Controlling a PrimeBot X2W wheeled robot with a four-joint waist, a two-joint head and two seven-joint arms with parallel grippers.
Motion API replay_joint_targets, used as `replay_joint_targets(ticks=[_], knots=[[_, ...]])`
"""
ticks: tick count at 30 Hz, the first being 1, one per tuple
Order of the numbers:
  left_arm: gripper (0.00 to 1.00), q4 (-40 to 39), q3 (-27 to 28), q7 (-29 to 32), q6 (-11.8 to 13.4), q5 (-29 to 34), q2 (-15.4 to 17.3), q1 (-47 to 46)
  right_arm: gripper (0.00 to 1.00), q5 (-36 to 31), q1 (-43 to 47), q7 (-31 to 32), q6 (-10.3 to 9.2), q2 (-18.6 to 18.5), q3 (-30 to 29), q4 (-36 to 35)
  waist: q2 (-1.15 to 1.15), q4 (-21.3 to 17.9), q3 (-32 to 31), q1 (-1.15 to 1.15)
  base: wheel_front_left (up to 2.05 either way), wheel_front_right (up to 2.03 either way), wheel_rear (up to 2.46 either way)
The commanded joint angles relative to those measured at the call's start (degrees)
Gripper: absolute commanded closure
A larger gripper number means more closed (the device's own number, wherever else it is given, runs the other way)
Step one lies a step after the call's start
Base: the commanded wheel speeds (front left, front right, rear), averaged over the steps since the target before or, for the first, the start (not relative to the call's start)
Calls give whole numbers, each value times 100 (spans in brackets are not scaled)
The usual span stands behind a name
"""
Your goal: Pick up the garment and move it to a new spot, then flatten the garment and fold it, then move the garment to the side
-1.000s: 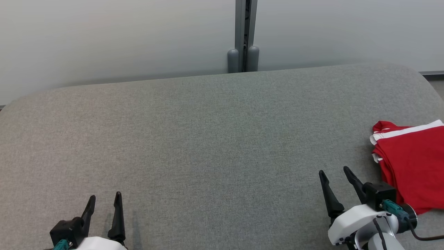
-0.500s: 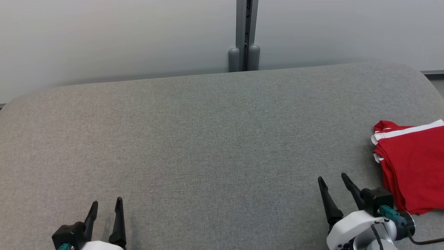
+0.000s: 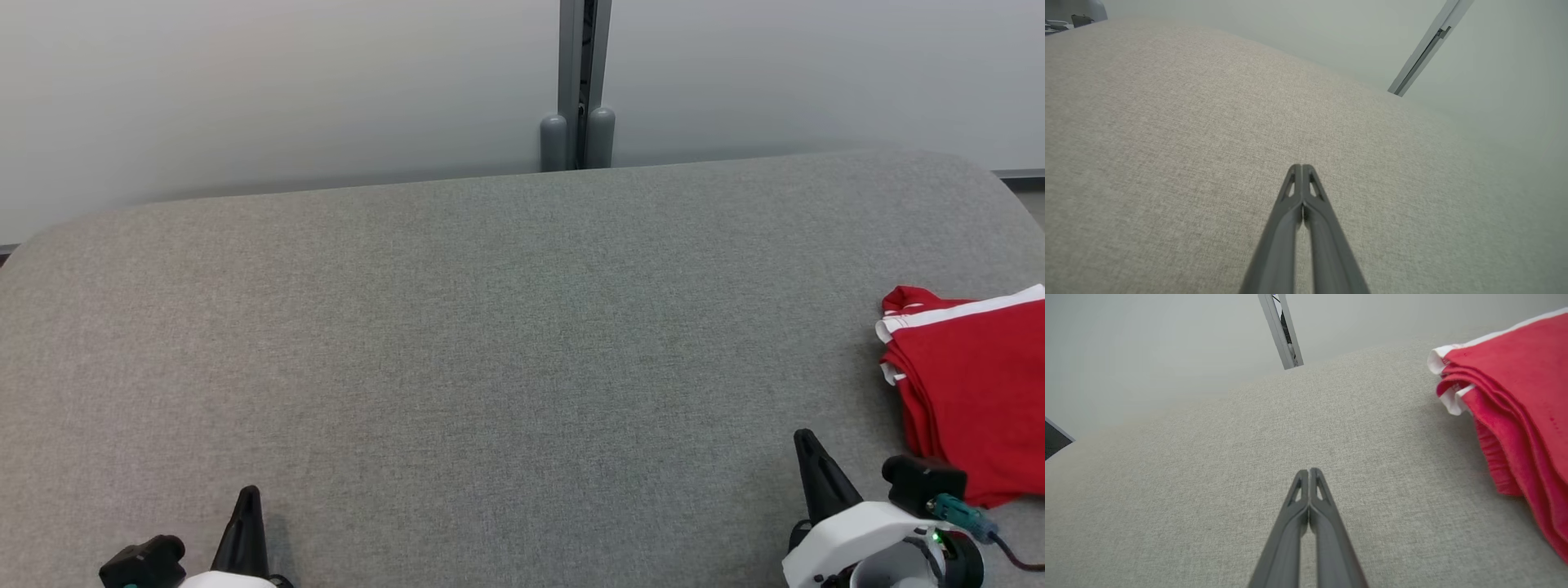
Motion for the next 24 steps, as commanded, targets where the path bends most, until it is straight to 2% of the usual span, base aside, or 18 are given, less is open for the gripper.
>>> replay_joint_targets(ticks=[1,24], knots=[[100,-140,24,43,-34,-258,64,-147,100,279,-51,60,0,-33,-47,-179,0,4,-3,0,0,0,0],[100,-517,72,561,-133,-2266,93,-287,100,2425,79,588,0,-61,-364,-737,0,58,-56,0,0,0,0]])
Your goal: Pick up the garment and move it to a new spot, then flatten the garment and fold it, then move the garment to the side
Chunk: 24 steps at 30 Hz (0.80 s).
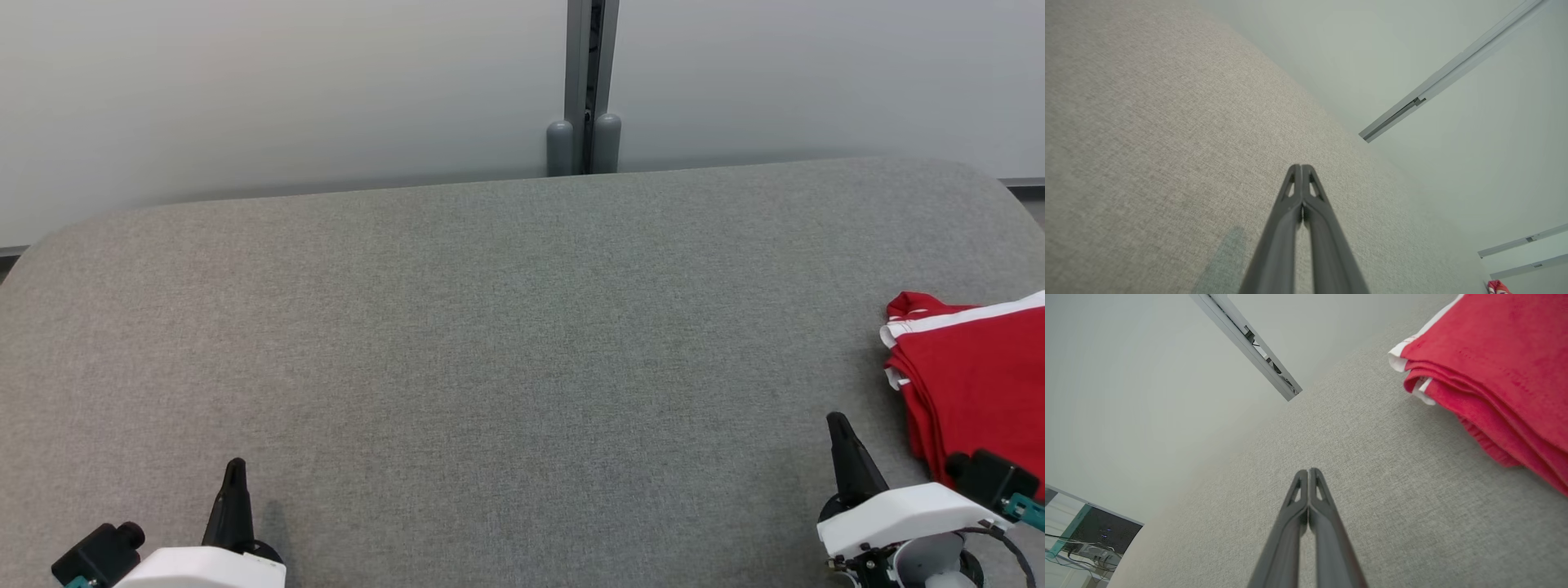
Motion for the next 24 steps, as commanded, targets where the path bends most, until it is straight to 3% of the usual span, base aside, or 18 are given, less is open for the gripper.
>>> replay_joint_targets(ticks=[1,24], knots=[[100,-115,35,55,-37,-224,63,-161,100,239,-30,58,1,-46,-61,-136,0,4,-4,0,0,0,0],[100,-373,90,464,-112,-1713,80,-285,100,1834,55,474,1,-66,-311,-536,0,56,-55,0,0,0,0]])
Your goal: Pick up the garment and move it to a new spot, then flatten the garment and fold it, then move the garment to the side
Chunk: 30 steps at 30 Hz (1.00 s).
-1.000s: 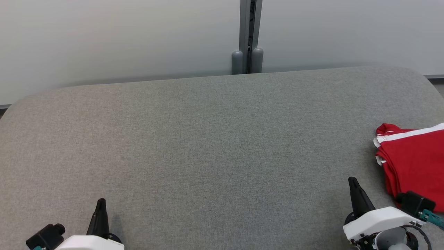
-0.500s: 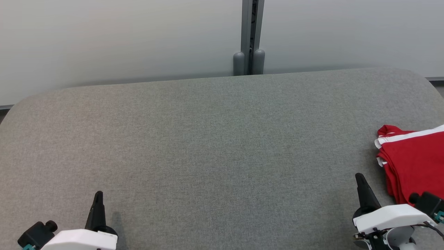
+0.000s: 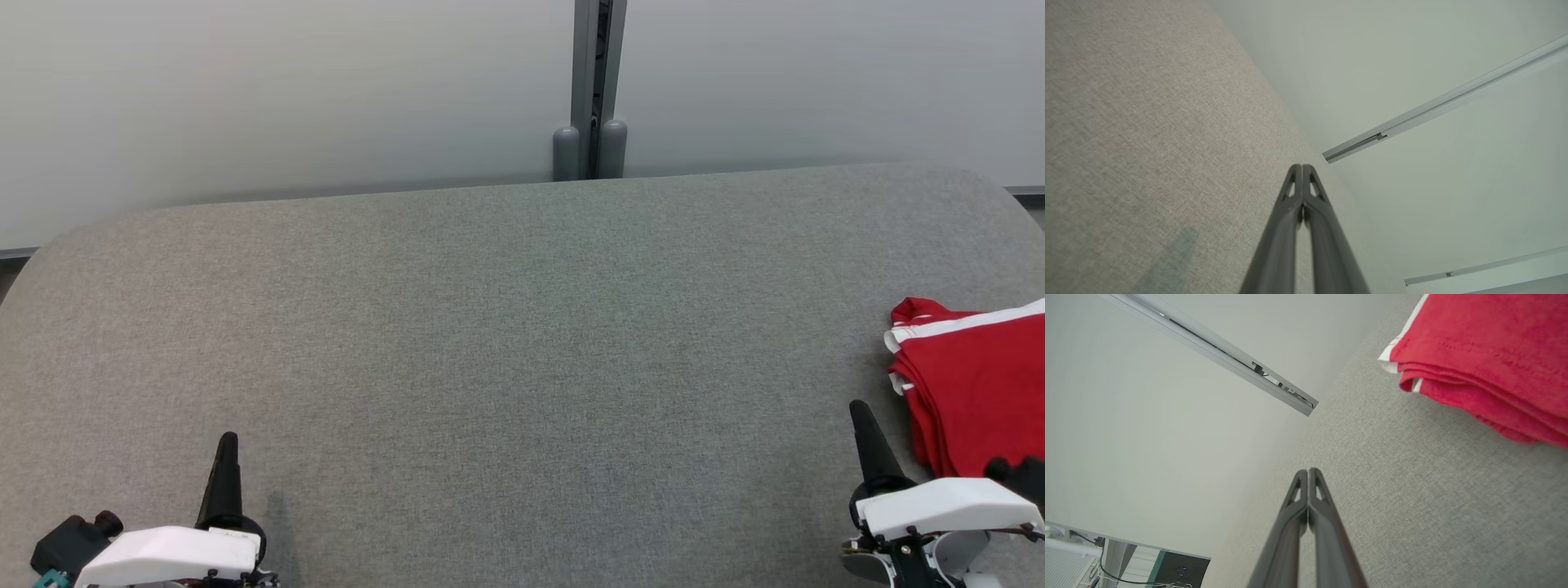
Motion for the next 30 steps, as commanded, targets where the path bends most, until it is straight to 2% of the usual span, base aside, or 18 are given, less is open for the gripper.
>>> replay_joint_targets(ticks=[1,30], knots=[[100,-91,33,31,-25,-134,45,-164,100,153,-24,56,1,-48,-32,-110,0,2,-2,0,0,0,0],[100,-360,91,467,-111,-1711,63,-294,100,1845,74,493,1,-72,-304,-529,0,73,-71,0,0,0,0]])
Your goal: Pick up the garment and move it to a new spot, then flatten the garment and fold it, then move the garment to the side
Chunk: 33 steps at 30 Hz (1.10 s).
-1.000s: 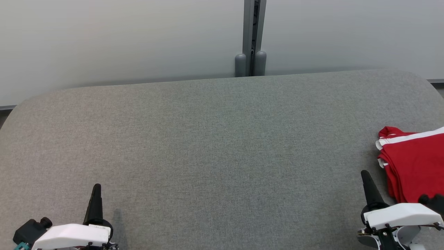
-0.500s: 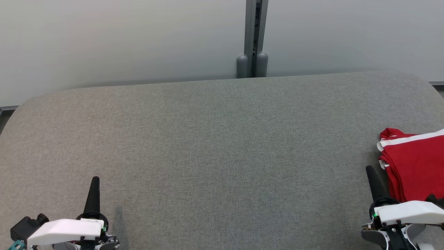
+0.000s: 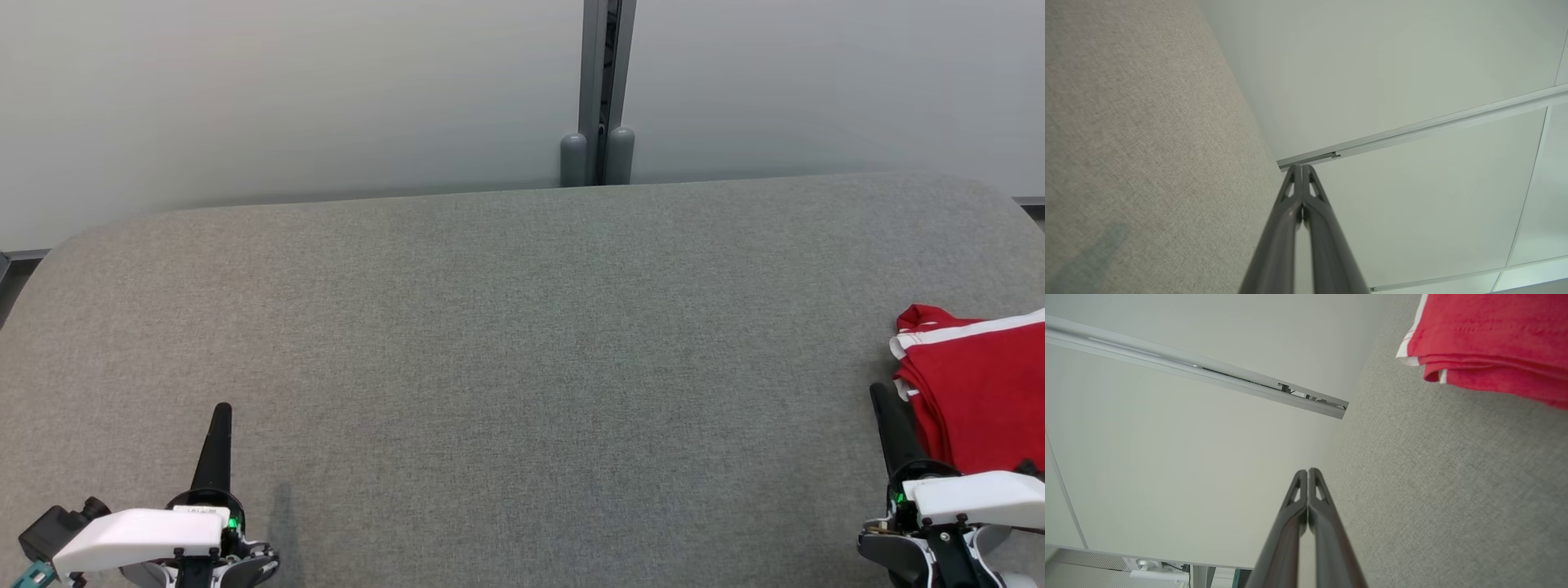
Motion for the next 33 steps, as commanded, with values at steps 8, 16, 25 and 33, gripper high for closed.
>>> replay_joint_targets(ticks=[8,16,25,33], knots=[[100,-114,40,109,-52,-384,39,-160,100,427,29,116,2,-59,-80,-159,0,17,-17,0,0,0,0],[100,-168,51,200,-66,-729,44,-194,100,789,45,219,2,-63,-143,-244,0,36,-35,0,0,0,0],[100,-230,65,296,-90,-1082,48,-225,100,1176,75,315,2,-68,-209,-340,0,57,-56,0,0,0,0],[100,-276,77,384,-103,-1384,52,-243,100,1489,93,395,2,-72,-248,-411,0,76,-75,0,0,0,0]])
